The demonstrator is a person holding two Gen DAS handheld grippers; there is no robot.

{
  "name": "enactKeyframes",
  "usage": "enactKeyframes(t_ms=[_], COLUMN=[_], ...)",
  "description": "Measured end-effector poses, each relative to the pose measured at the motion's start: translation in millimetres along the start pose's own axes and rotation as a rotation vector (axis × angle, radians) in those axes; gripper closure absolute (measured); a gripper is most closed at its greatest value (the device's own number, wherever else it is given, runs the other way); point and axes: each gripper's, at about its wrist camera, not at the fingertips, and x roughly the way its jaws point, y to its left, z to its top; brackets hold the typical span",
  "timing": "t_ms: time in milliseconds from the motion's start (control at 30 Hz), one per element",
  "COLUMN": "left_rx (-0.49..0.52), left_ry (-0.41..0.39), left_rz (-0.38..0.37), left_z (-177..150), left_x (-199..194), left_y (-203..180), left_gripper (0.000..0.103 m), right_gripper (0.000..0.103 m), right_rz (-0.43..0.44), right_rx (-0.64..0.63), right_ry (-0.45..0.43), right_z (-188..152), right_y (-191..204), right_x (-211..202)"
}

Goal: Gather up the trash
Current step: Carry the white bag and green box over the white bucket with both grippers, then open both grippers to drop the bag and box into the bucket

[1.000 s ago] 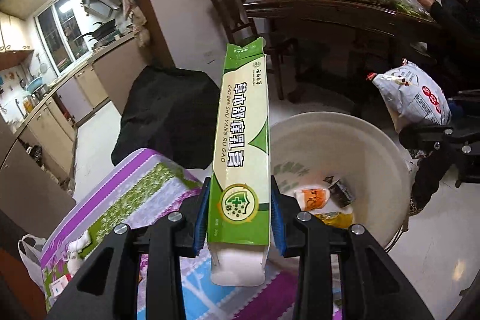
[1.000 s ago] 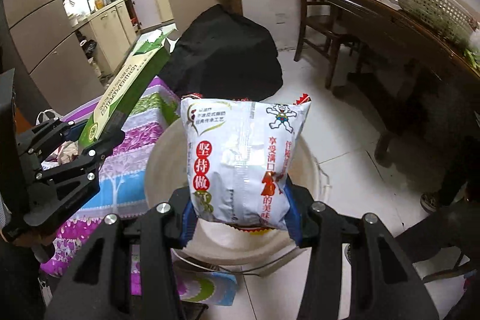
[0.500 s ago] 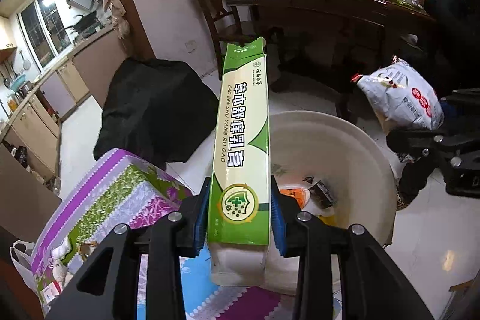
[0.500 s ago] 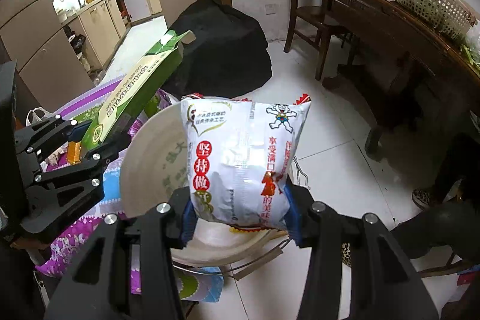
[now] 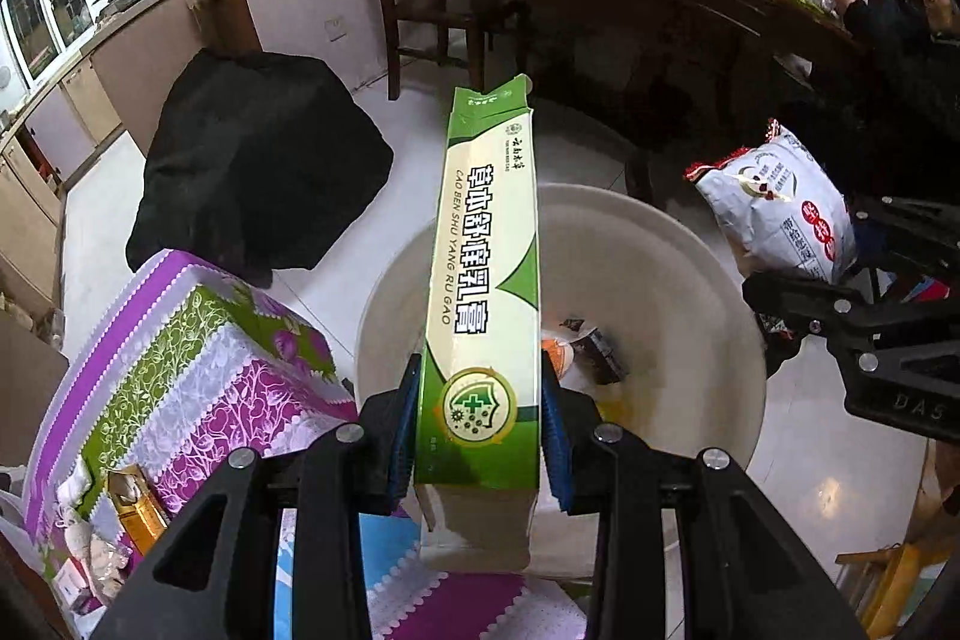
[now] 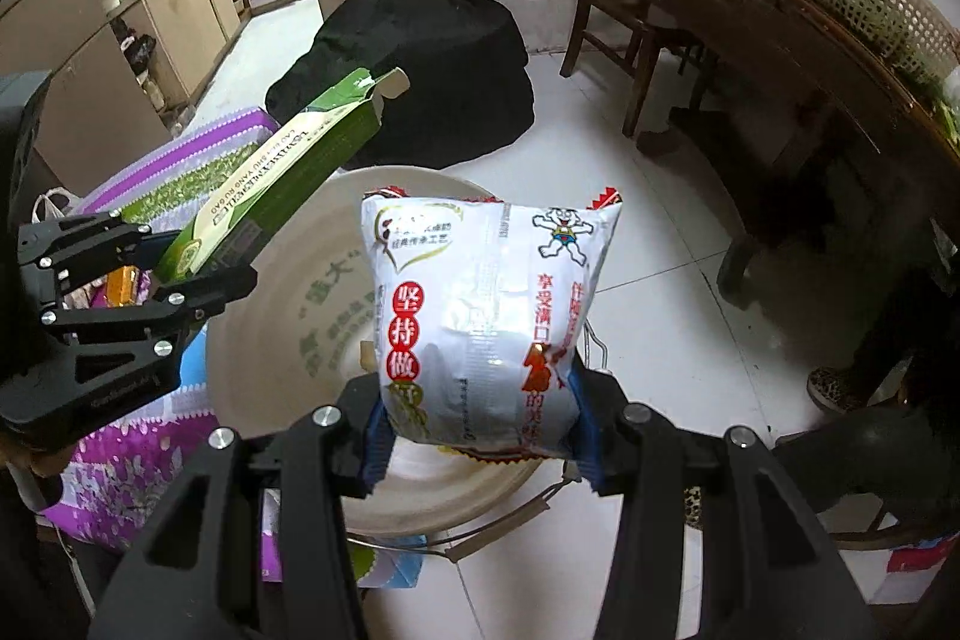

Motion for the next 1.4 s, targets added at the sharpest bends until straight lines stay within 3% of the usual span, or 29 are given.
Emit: enactKeyframes(t_ms=[200,633,1200,1267,1300,1333,1400], left_rx=[0.021,0.016,0.001,0.003,0.007,0.012,0.014], left_ry=[-0.002,-0.012,0.011,0.004,0.002,-0.003,-0.023], left_rz=[0.045,0.057,0.016,0.028,0.031,0.039,0.056], left_z=[-0.9,-1.5,1.2,1.8,2.0,2.8,3.8], left_x=[1.9,1.2,5.2,6.4,6.6,6.4,4.2], left_y=[-6.6,-7.2,0.3,0.8,0.2,-0.4,-0.3], left_gripper=[0.067,0.067,0.067,0.065,0.058,0.045,0.039], right_gripper=[0.058,0.057,0.057,0.054,0.046,0.040,0.040], right_rz=[-0.008,-0.017,-0.023,-0.022,-0.024,-0.027,-0.031], right_rx=[-0.011,-0.037,-0.044,-0.036,-0.032,-0.025,-0.017], right_ry=[0.020,0.046,0.082,0.087,0.089,0.082,0.075], right_z=[0.8,5.5,15.9,18.2,18.7,20.3,21.3], right_y=[3.1,8.0,6.3,4.3,4.1,2.1,-0.7], right_x=[5.1,9.4,20.4,23.2,23.8,23.8,24.0])
